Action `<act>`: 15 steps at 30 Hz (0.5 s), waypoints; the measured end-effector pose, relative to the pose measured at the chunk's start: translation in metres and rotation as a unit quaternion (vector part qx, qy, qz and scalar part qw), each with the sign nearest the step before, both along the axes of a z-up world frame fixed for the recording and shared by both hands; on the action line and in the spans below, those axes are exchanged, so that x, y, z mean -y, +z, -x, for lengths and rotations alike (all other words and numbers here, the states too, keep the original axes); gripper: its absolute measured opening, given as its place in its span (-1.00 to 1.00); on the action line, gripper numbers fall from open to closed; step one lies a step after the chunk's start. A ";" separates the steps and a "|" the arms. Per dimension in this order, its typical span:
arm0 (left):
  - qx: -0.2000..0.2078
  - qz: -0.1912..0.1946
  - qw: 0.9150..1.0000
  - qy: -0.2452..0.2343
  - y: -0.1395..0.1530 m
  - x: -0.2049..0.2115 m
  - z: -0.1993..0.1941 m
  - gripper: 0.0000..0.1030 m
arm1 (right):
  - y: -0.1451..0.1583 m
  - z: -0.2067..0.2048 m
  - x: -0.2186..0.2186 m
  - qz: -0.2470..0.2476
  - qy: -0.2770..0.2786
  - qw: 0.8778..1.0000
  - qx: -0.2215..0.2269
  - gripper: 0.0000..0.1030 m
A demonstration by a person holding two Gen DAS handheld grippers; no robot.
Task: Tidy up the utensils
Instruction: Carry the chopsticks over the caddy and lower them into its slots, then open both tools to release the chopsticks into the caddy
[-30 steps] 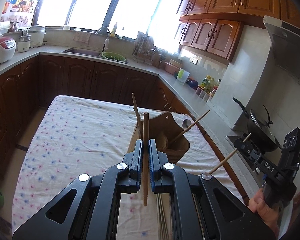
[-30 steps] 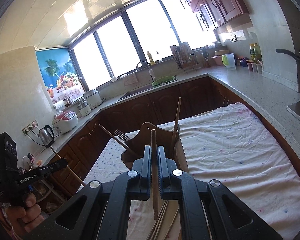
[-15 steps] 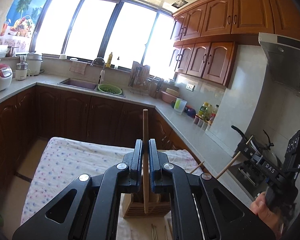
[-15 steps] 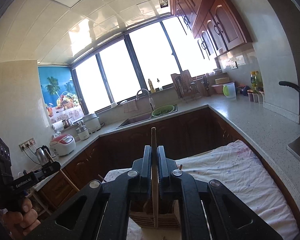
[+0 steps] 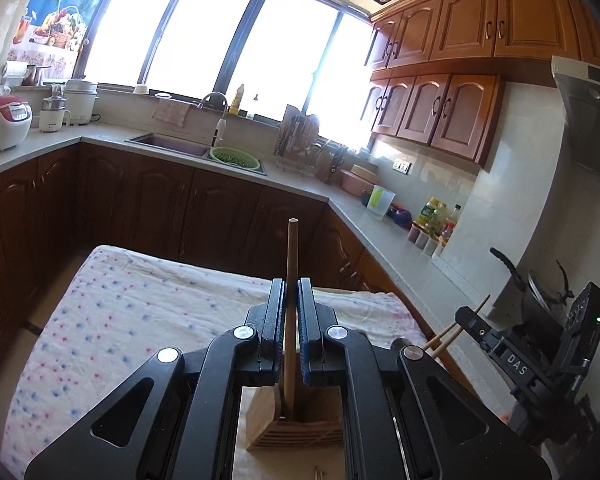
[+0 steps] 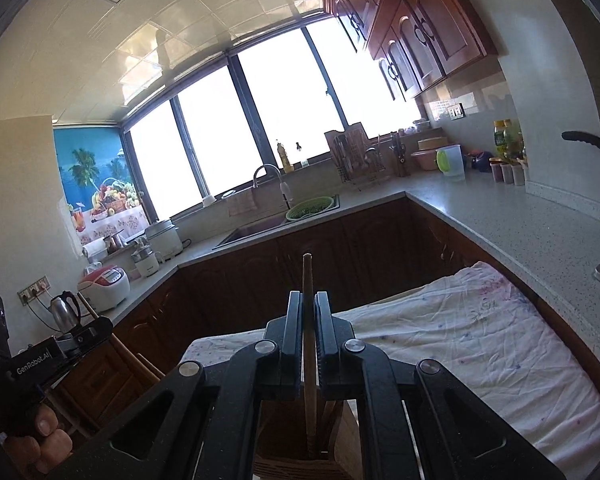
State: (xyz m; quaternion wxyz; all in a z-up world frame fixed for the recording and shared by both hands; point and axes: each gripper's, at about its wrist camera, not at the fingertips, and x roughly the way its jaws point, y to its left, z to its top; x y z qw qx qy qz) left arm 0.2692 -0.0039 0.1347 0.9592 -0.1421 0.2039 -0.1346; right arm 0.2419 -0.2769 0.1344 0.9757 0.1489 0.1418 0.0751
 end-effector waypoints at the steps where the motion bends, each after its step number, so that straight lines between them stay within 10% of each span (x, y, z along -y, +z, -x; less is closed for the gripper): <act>1: -0.005 -0.003 1.000 -0.001 -0.006 0.001 -0.001 -0.90 | -0.007 -0.002 -0.001 0.002 -0.001 1.000 -0.007 -0.89; 15: -0.046 -0.019 0.999 -0.014 -0.040 0.015 -0.011 -0.88 | -0.035 -0.011 0.002 0.002 -0.002 0.999 -0.049 -0.89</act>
